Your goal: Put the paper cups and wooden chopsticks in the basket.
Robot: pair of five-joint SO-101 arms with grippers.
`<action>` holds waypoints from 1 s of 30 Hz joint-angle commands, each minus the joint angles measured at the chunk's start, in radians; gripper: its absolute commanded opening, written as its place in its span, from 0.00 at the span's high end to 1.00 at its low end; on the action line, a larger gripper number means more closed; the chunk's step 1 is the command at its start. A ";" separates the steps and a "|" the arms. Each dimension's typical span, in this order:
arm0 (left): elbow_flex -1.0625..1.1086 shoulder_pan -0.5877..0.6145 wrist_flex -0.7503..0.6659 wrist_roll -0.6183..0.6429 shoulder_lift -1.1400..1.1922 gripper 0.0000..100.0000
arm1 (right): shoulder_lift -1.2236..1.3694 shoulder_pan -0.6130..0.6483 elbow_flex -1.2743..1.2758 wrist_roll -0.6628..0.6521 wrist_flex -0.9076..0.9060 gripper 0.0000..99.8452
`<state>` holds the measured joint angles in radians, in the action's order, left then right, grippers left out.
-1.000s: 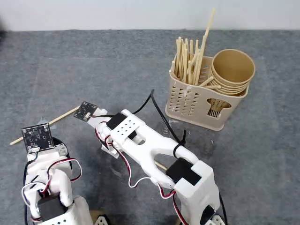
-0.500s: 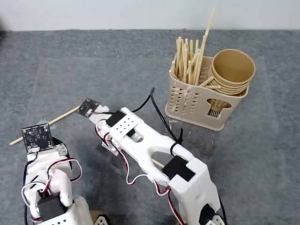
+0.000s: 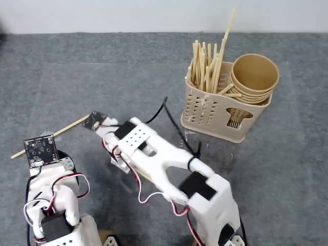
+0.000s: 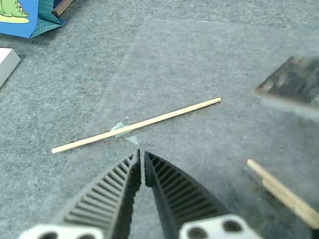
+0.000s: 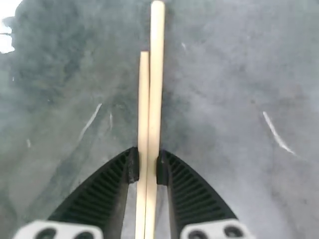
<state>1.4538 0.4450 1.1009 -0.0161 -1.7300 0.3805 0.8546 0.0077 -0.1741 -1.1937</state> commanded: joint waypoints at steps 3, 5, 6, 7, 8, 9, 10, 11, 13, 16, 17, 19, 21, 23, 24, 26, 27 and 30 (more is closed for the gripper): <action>-0.013 -0.003 -0.002 -0.008 -0.011 0.99 | -0.196 -0.039 -0.026 0.003 -0.087 0.99; -0.013 -0.003 -0.002 -0.008 -0.011 0.99 | -0.255 -0.048 -0.026 0.003 -0.117 0.99; -0.013 -0.003 -0.002 -0.008 -0.011 0.99 | -0.288 -0.054 -0.029 0.003 -0.131 0.99; -0.013 -0.003 -0.002 -0.008 -0.011 0.99 | -0.326 -0.059 -0.029 0.003 -0.139 0.99; -0.013 -0.003 -0.002 -0.008 -0.011 0.99 | -0.367 -0.064 -0.029 0.003 -0.145 0.99; -0.013 -0.003 -0.002 -0.008 -0.011 0.99 | -0.414 -0.081 -0.029 0.003 -0.148 0.99; -0.013 -0.003 -0.002 -0.008 -0.011 0.99 | -0.461 -0.099 -0.029 0.003 -0.147 0.99; -0.013 -0.003 -0.002 -0.008 -0.011 0.99 | -0.510 -0.116 -0.029 0.003 -0.142 0.99; -0.013 -0.003 -0.002 -0.008 -0.011 0.99 | -0.604 -0.157 -0.048 0.003 -0.139 0.99; -0.013 -0.003 -0.002 -0.008 -0.011 0.99 | -0.720 -0.220 -0.117 0.009 -0.137 0.99; -0.013 -0.003 -0.002 -0.008 -0.011 0.99 | -0.753 -0.243 -0.149 0.011 -0.137 0.99; -0.013 -0.003 -0.002 -0.008 -0.011 0.99 | -0.796 -0.289 -0.224 0.011 -0.136 0.99; -0.013 -0.003 -0.002 -0.008 -0.011 0.99 | -0.811 -0.334 -0.308 0.012 -0.136 0.99; -0.013 -0.003 -0.002 -0.008 -0.011 0.99 | -0.811 -0.377 -0.391 0.012 -0.120 0.99; -0.013 -0.003 -0.002 -0.008 -0.011 0.99 | -0.811 -0.395 -0.422 0.012 -0.099 0.99; -0.013 -0.003 -0.002 -0.008 -0.011 0.99 | -0.812 -0.441 -0.454 0.012 -0.030 0.99; -0.013 -0.003 -0.002 -0.008 -0.011 0.99 | -0.814 -0.467 -0.457 0.012 0.019 0.99; -0.013 -0.003 -0.002 -0.008 -0.011 0.99 | -0.808 -0.559 -0.450 0.014 0.166 0.99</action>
<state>1.4538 0.4450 1.1009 -0.0161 -1.7300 -0.3974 0.3744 -0.3959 -0.1741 -1.1600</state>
